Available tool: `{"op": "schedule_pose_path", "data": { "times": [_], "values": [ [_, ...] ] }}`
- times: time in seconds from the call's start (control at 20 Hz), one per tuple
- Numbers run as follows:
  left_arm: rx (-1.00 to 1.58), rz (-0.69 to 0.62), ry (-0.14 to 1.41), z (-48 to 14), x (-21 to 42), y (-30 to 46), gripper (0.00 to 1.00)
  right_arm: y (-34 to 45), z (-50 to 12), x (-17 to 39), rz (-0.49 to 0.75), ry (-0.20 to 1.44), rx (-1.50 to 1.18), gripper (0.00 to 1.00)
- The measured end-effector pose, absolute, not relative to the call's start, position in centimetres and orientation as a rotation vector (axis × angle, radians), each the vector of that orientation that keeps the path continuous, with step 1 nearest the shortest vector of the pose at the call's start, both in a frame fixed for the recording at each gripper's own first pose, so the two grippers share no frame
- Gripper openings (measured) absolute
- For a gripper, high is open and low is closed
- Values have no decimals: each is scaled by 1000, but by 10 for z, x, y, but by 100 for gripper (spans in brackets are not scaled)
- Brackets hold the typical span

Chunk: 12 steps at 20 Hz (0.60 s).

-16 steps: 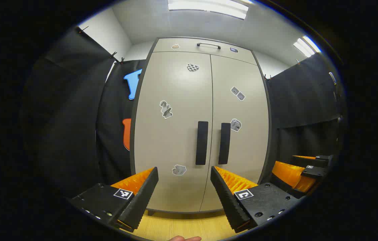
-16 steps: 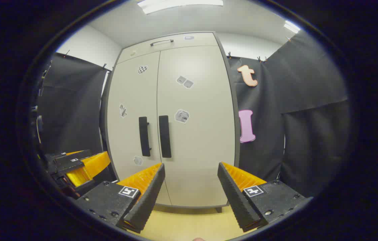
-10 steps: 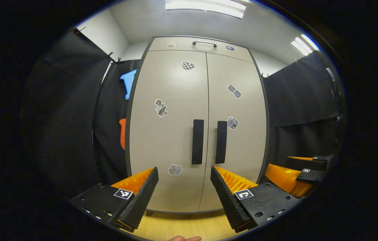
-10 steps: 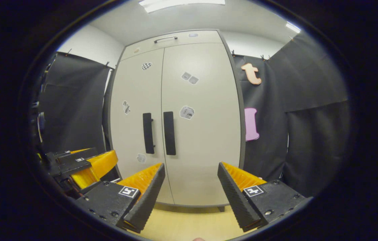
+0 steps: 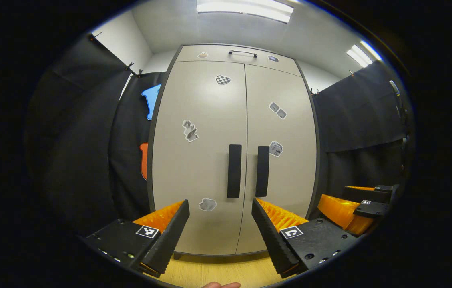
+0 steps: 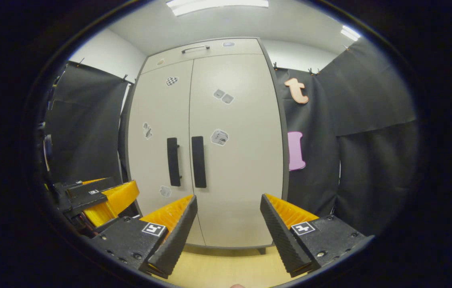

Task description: Open the right door of the double-door shoe cabinet with the right hand, and open the left door with the left hand.

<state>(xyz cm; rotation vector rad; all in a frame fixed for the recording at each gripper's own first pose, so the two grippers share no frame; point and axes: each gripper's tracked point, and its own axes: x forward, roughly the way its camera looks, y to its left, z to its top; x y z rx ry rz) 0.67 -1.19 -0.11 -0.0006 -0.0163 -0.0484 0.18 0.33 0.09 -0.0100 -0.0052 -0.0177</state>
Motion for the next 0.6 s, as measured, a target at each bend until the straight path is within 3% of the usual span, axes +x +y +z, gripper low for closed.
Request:
{"op": "schedule_pose_path", "data": {
  "times": [0.6],
  "values": [
    [16,-53,-2,-9,21,0,94,5,1,23,-53,5,-8,99]
  ]
}}
